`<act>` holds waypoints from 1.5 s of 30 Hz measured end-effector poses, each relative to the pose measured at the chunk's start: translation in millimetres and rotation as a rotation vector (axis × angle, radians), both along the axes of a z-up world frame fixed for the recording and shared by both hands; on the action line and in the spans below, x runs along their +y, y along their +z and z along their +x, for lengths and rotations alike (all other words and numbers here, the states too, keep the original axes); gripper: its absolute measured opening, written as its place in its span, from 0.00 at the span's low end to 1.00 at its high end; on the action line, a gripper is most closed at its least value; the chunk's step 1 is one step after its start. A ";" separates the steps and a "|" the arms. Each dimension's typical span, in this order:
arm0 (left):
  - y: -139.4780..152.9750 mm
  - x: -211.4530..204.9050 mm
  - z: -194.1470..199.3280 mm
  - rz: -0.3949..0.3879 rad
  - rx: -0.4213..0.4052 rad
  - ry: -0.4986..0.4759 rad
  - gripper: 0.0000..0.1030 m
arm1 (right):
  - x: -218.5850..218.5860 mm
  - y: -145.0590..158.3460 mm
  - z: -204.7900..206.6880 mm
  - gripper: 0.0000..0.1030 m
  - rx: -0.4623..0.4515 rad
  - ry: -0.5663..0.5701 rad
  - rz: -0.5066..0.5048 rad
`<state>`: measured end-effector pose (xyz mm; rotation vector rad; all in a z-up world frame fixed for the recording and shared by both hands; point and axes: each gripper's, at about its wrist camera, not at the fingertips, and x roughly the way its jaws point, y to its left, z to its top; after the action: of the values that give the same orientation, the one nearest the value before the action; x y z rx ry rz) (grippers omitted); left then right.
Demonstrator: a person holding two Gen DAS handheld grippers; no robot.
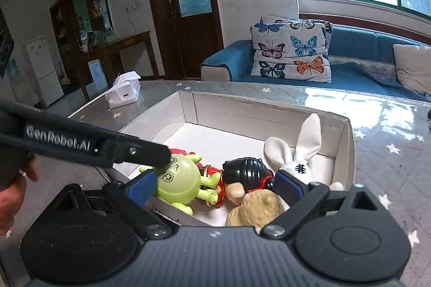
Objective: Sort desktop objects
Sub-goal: 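Lift the green alien toy into the box and lower it beside the red doll, then open the left tool and withdraw it from the box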
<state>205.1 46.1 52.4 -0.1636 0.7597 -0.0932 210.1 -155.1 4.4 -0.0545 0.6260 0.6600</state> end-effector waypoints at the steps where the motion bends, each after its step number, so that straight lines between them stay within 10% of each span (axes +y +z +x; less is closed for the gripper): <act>1: -0.3 -0.8 -3.7 0.017 -0.011 0.003 0.47 | -0.9 0.7 -1.8 0.93 -0.002 0.001 -0.003; 20: -9.8 -18.0 -71.1 0.158 -0.089 0.102 0.47 | -25.4 10.5 -56.7 0.98 -0.049 -0.050 -0.023; 45: -35.7 -30.4 -113.8 0.159 -0.049 0.130 0.47 | -41.2 -12.0 -98.9 1.00 -0.049 -0.125 -0.056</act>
<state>91.3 15.7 16.7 -0.0589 0.7029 0.0862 111.3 -196.3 -7.5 -0.0826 0.5954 0.5189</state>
